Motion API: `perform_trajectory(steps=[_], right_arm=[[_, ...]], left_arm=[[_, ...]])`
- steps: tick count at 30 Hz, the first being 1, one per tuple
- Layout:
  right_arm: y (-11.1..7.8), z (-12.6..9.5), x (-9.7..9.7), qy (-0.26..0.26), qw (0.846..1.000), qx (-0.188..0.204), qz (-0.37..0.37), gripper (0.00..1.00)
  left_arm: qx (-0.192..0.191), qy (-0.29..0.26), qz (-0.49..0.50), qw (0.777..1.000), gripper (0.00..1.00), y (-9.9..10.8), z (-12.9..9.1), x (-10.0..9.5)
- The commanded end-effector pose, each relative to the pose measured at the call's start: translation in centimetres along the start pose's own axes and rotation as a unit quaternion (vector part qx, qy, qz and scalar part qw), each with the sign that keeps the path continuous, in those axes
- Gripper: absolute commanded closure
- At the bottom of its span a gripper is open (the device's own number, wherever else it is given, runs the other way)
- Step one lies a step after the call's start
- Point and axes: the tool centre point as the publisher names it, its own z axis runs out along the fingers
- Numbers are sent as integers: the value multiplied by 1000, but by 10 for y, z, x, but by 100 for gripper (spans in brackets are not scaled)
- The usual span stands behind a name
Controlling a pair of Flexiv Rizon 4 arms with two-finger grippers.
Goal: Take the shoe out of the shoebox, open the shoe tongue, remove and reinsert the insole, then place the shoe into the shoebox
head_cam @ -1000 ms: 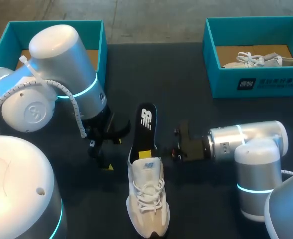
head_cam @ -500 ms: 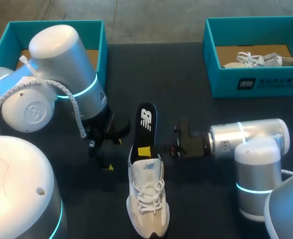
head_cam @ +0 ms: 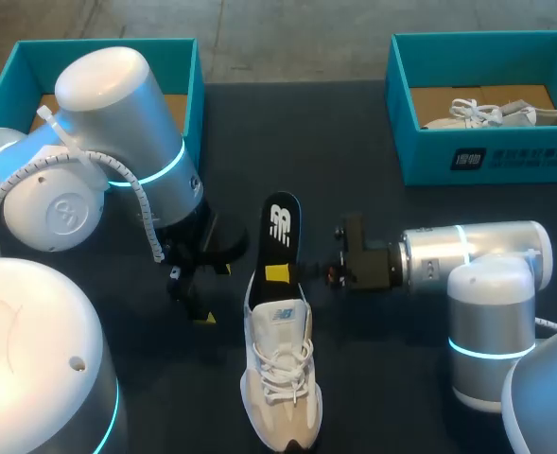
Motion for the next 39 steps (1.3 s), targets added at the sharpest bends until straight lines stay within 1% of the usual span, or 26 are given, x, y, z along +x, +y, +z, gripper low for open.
perform_trajectory(steps=[1, 12, 19, 25, 30, 31, 32, 33, 35, 39], right_arm=[[-3, 2, -2, 2, 1000, -4, 6, 100], [-22, 1, -3, 3, 999, 2, 38, 100], [-34, 4, -2, 7, 997, 28, 74, 100], [-41, 7, -1, 8, 995, 46, 90, 100], [-41, 9, 0, 12, 996, 43, 84, 100], [-40, 9, 0, 12, 996, 40, 79, 97], [-40, 9, 0, 12, 996, 38, 76, 84], [-39, 8, 0, 12, 997, 37, 74, 77], [-37, 8, 1, 10, 997, 32, 66, 75], [-33, 7, 3, 5, 998, 23, 52, 79]], left_arm=[[-1, 0, 0, 1000, 0, 0, 0, 0], [-1, 0, 0, 1000, 0, 0, 0, 0], [-1, 0, 0, 1000, 0, 0, 0, 0], [-1, 0, 0, 1000, 0, 0, 0, 0], [-1, 0, 0, 1000, 0, 0, 0, 0], [-1, 0, 0, 1000, 0, 0, 0, 0], [-1, 0, 0, 1000, 0, 0, 0, 0], [-1, 0, 0, 1000, 0, 0, 0, 0], [-1, 0, 0, 1000, 0, 0, 0, 0], [-1, 0, 0, 1000, 0, 0, 0, 0]])
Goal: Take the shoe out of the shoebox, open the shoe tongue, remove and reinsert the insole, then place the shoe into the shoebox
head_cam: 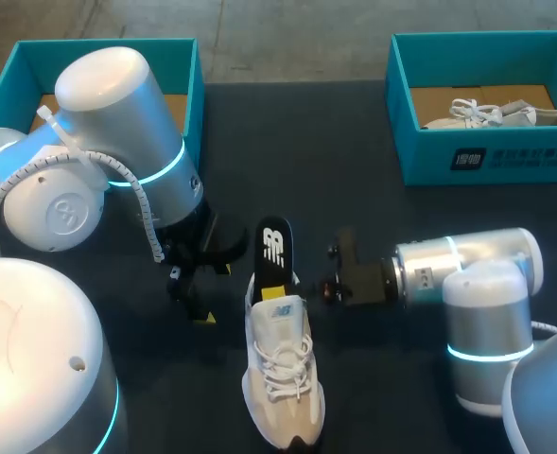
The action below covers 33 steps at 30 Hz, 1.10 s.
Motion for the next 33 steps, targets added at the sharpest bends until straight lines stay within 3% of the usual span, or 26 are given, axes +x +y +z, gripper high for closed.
perform_trajectory(steps=[1, 6, 18, 24, 26, 28, 33], right_arm=[[1, 0, 3, -9, 1000, -11, -6, 80], [4, -1, 7, -14, 999, -26, -24, 89], [20, -3, 16, -17, 997, -43, -58, 79], [29, -6, 11, -14, 996, -59, -64, 81], [30, -6, 9, -13, 995, -70, -64, 87], [31, -7, 7, -12, 995, -79, -59, 100], [26, -8, 0, -9, 996, -86, -34, 100]], left_arm=[[-1, 0, 0, 1000, 0, 0, 0, 0], [-1, 0, 0, 1000, 0, 0, 0, 0], [-1, 0, 0, 1000, 0, 0, 0, 0], [-1, 0, 0, 1000, 0, 0, 0, 0], [-1, 0, 0, 1000, 0, 0, 0, 0], [-1, 0, 0, 1000, 0, 0, 0, 0], [-1, 0, 0, 1000, 0, 0, 0, 0]])
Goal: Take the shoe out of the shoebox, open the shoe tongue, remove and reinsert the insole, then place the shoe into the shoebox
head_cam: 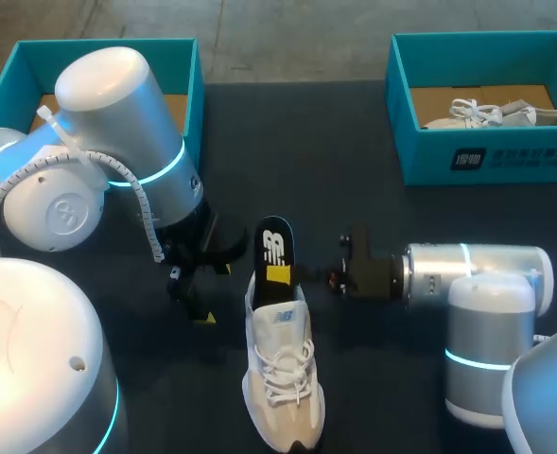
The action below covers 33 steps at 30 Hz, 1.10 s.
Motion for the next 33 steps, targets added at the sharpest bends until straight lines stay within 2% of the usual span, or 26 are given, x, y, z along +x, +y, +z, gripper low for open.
perform_trajectory(steps=[1, 6, 16, 23, 26, 27, 30, 33], right_arm=[[-7, 1, -2, -1, 1000, -2, 10, 100], [-16, -1, 0, -4, 1000, 9, 28, 100], [-35, 4, 0, -2, 996, 59, 72, 100], [-40, 10, 1, 3, 995, 72, 75, 100], [-39, 11, 3, 4, 996, 65, 62, 100], [-38, 10, 4, 4, 996, 62, 56, 91], [-34, 10, 7, 0, 998, 53, 41, 77], [-30, 10, 9, -2, 998, 48, 28, 76]], left_arm=[[-1, 0, 0, 1000, 0, 0, 0, 0], [-1, 0, 0, 1000, 0, 0, 0, 0], [-1, 0, 0, 1000, 0, 0, 0, 0], [-1, 0, 0, 1000, 0, 0, 0, 0], [-1, 0, 0, 1000, 0, 0, 0, 0], [-1, 0, 0, 1000, 0, 0, 0, 0], [-1, 0, 0, 1000, 0, 0, 0, 0], [-1, 0, 0, 1000, 0, 0, 0, 0]])
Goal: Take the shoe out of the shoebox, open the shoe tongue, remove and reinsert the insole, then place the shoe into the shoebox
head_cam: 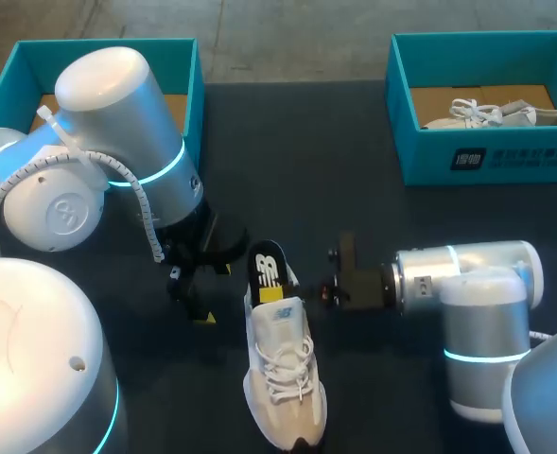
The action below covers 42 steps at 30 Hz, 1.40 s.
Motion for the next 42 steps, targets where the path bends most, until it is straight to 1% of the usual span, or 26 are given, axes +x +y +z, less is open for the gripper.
perform_trajectory(steps=[1, 5, 10, 13, 17, 20, 21, 22, 23, 25, 30, 42], right_arm=[[2, 1, 6, -8, 1000, -10, -9, 77], [6, 0, 7, -10, 1000, -14, -22, 78], [13, -4, 9, -12, 999, -29, -44, 81], [18, -6, 9, -13, 998, -37, -50, 79], [23, -8, 7, -11, 998, -39, -53, 83], [26, -9, 5, -8, 998, -43, -52, 83], [27, -9, 4, -8, 998, -47, -49, 86], [28, -10, 2, -6, 998, -52, -44, 97], [28, -10, 1, -6, 998, -52, -41, 100], [28, -10, -1, -5, 998, -51, -32, 100], [24, -11, -5, -5, 999, -50, -1, 100], [-4, -9, -8, -16, 996, -24, 85, 100]], left_arm=[[-1, 0, 0, 1000, 0, 0, 0, 0], [-1, 0, 0, 1000, 0, 0, 0, 0], [-1, 0, 0, 1000, 0, 0, 0, 0], [-1, 0, 0, 1000, 0, 0, 0, 0], [-1, 0, 0, 1000, 0, 0, 0, 0], [-1, 0, 0, 1000, 0, 0, 0, 0], [-1, 0, 0, 1000, 0, 0, 0, 0], [-1, 0, 0, 1000, 0, 0, 0, 0], [-1, 0, 0, 1000, 0, 0, 0, 0], [-1, 0, 0, 1000, 0, 0, 0, 0], [-1, 0, 0, 1000, 0, 0, 0, 0], [-1, 0, 0, 1000, 0, 0, 0, 0]])
